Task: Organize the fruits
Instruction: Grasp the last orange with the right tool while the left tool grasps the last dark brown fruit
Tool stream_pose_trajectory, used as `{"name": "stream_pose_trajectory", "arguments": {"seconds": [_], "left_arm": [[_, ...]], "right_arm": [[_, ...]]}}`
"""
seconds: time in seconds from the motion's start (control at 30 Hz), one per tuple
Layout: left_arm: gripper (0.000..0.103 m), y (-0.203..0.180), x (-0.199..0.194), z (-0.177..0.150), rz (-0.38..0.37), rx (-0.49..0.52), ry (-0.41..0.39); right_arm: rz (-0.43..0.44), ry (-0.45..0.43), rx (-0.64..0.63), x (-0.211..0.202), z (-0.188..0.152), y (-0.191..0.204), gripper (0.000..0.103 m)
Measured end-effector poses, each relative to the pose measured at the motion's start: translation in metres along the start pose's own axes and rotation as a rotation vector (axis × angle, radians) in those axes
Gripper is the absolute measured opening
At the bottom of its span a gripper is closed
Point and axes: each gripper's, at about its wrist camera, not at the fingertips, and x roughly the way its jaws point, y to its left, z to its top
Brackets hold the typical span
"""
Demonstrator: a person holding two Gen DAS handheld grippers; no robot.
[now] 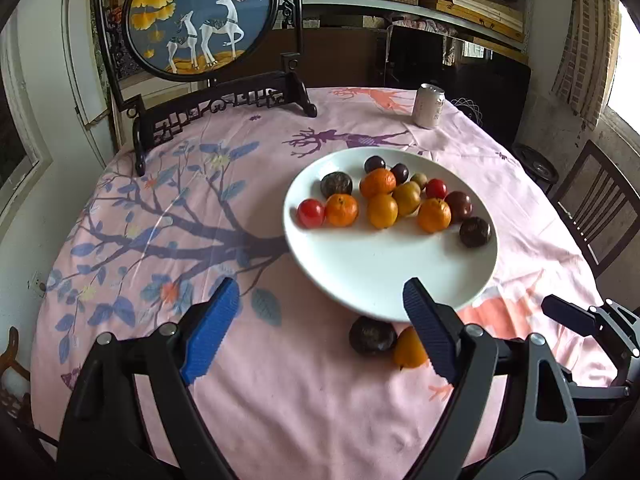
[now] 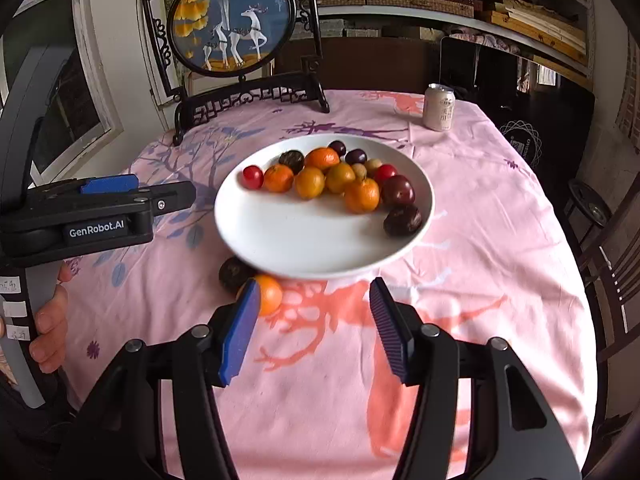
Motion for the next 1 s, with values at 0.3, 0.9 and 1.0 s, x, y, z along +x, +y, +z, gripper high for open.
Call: {"name": "stream_pose_trajectory", "arguments": {"seconds": [0.3,0.9,1.0], "left_arm": [[0.086,0.023,-0.007,-0.036,0.009,-0.042,0.025],[0.086,0.072,0.011,-0.064,0.026,-0.148,0.111],[0.086,0.054,0.017,-0.058,-0.007,-0.113,0.125]], "right_arm": [[0.021,0.059,-0.016,0.009,-0.019,0.029,0.057],[0.056,0.142,-0.044,0.094,-0.011,0.047,0.039],[0.026,0.118,-0.046,0.074,-0.016,0.042,0.039]]}}
